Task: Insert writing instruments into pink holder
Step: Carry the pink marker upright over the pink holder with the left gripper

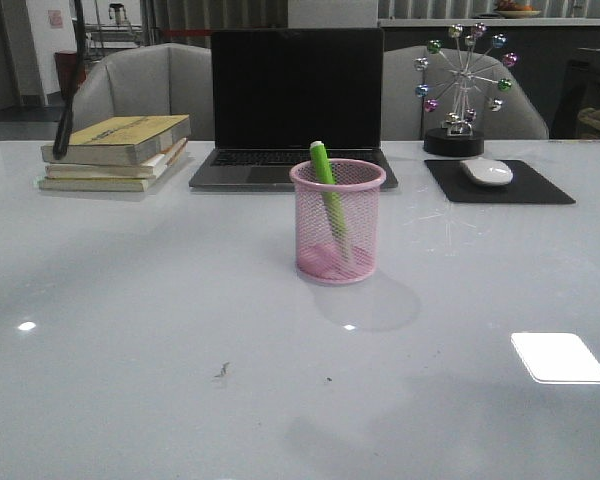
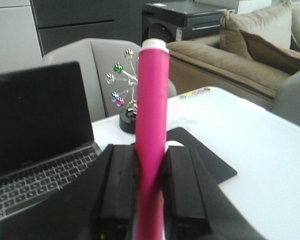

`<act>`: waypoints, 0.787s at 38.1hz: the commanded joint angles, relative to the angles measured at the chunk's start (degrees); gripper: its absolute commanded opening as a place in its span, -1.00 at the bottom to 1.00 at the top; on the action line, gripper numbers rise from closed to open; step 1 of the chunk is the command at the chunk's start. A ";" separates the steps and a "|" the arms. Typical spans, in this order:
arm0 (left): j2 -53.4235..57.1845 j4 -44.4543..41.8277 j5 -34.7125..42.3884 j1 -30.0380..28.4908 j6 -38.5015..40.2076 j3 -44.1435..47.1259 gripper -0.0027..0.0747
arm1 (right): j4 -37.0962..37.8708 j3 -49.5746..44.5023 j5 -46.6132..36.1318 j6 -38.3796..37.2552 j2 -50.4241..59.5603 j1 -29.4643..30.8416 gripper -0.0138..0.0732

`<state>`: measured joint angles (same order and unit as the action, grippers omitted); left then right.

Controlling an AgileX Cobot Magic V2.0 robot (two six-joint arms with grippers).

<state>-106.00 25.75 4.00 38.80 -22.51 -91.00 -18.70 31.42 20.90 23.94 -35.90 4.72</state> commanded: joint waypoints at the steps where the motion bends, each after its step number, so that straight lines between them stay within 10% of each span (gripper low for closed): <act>1: 1.35 0.38 11.13 2.22 -0.08 0.29 -0.65 | -0.19 1.70 -4.57 0.71 0.14 0.26 0.23; 16: -5.15 -9.99 34.81 3.82 16.72 10.91 -0.62 | -0.19 1.70 -4.57 0.71 0.14 0.26 0.23; 30: -9.38 -13.84 38.55 3.82 22.51 13.60 -0.63 | -0.19 1.70 -4.57 0.71 0.14 0.26 0.23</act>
<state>-118.40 12.83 36.35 42.36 -0.84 -76.55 -18.70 31.42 20.90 23.94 -35.90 4.72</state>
